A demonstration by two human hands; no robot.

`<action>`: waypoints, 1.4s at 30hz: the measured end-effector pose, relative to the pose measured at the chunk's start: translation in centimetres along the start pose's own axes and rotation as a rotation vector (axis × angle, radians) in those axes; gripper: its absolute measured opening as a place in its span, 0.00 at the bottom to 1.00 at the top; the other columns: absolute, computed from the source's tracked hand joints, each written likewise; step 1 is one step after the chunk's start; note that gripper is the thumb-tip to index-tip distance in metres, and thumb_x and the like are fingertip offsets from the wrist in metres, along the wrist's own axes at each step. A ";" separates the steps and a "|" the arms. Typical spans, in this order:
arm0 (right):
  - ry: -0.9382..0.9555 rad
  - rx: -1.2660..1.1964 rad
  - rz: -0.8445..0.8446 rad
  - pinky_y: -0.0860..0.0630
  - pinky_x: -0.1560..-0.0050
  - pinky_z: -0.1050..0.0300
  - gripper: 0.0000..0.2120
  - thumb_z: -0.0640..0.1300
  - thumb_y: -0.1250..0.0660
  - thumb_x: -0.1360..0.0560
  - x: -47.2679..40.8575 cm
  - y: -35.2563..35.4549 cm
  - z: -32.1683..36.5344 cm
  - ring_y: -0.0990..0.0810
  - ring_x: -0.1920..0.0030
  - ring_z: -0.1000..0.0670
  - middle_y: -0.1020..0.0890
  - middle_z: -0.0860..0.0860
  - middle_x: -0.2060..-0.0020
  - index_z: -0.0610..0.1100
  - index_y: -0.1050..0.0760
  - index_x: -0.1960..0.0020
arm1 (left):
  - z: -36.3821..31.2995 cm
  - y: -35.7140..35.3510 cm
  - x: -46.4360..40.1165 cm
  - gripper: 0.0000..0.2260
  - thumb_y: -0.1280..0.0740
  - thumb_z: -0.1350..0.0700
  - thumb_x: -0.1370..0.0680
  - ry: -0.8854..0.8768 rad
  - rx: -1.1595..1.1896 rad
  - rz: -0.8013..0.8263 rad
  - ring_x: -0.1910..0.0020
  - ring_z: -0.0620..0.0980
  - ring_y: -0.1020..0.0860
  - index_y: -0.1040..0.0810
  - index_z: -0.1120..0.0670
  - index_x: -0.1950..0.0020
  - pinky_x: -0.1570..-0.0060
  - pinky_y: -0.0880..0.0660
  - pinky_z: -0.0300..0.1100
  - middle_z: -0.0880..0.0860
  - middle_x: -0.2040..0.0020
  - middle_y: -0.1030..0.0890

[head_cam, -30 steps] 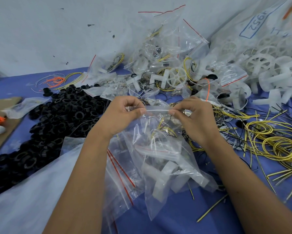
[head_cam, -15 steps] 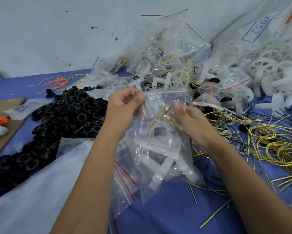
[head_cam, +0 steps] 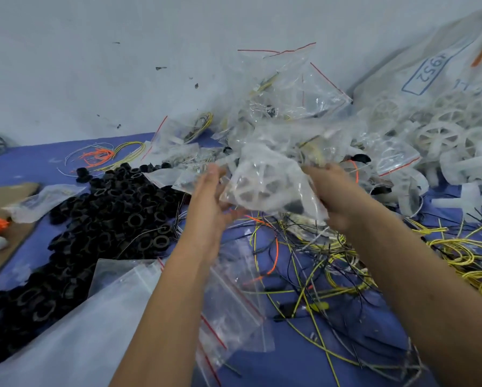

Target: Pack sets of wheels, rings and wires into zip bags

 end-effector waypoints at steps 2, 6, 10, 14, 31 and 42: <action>0.058 -0.122 -0.033 0.15 0.63 0.45 0.12 0.38 0.33 0.19 -4.1 -1.1 4.1 0.16 0.54 0.42 0.17 0.37 0.50 0.33 0.27 0.39 | 0.1 -0.5 0.1 0.26 0.46 0.40 0.16 0.040 0.026 0.031 0.48 0.58 0.18 0.30 0.57 0.27 0.55 0.18 0.49 0.61 0.41 0.18; 0.130 -0.520 0.037 0.18 0.59 0.57 0.09 0.39 0.40 0.15 -10.2 -3.9 11.6 0.20 0.63 0.48 0.20 0.42 0.61 0.38 0.26 0.38 | 0.5 -0.8 0.3 0.33 0.41 0.37 0.25 0.039 0.002 0.054 0.48 0.59 0.18 0.29 0.56 0.28 0.48 0.20 0.55 0.59 0.41 0.17; 0.128 -0.396 -0.028 0.21 0.37 0.46 0.19 0.37 0.37 0.17 -11.3 -5.4 12.1 0.22 0.36 0.36 0.26 0.32 0.35 0.35 0.33 0.27 | -0.1 0.1 0.4 0.25 0.41 0.39 0.21 -0.030 -0.051 0.025 0.52 0.57 0.17 0.25 0.57 0.35 0.55 0.19 0.50 0.61 0.42 0.16; 0.192 0.000 -0.058 0.18 0.64 0.54 0.04 0.35 0.38 0.17 -6.0 -7.7 6.6 0.19 0.67 0.45 0.18 0.38 0.60 0.38 0.26 0.50 | -2.1 2.1 -0.1 0.19 0.46 0.44 0.14 -0.074 -0.020 -0.115 0.64 0.52 0.19 0.24 0.57 0.44 0.66 0.22 0.40 0.56 0.53 0.16; 0.258 1.289 0.129 0.23 0.54 0.52 0.11 0.52 0.28 0.26 7.8 -9.1 -7.9 0.18 0.52 0.41 0.16 0.46 0.56 0.45 0.21 0.56 | -5.1 5.7 0.5 0.17 0.43 0.44 0.14 -0.154 -0.088 -0.143 0.68 0.46 0.22 0.22 0.55 0.49 0.68 0.28 0.37 0.50 0.60 0.16; 0.415 0.585 -0.167 0.26 0.63 0.62 0.18 0.40 0.21 0.30 6.2 0.9 -4.5 0.27 0.67 0.56 0.20 0.50 0.62 0.48 0.23 0.44 | -0.7 3.1 0.6 0.13 0.24 0.53 0.24 -0.093 -0.980 0.276 0.57 0.44 0.19 0.21 0.48 0.41 0.48 0.25 0.41 0.56 0.55 0.14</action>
Point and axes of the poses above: each hand's wrist, its own x-axis away from the middle knuckle, its own y-axis out of the back of the hand, z = x × y, the point moved 2 cm from there along -x, towards the middle knuckle
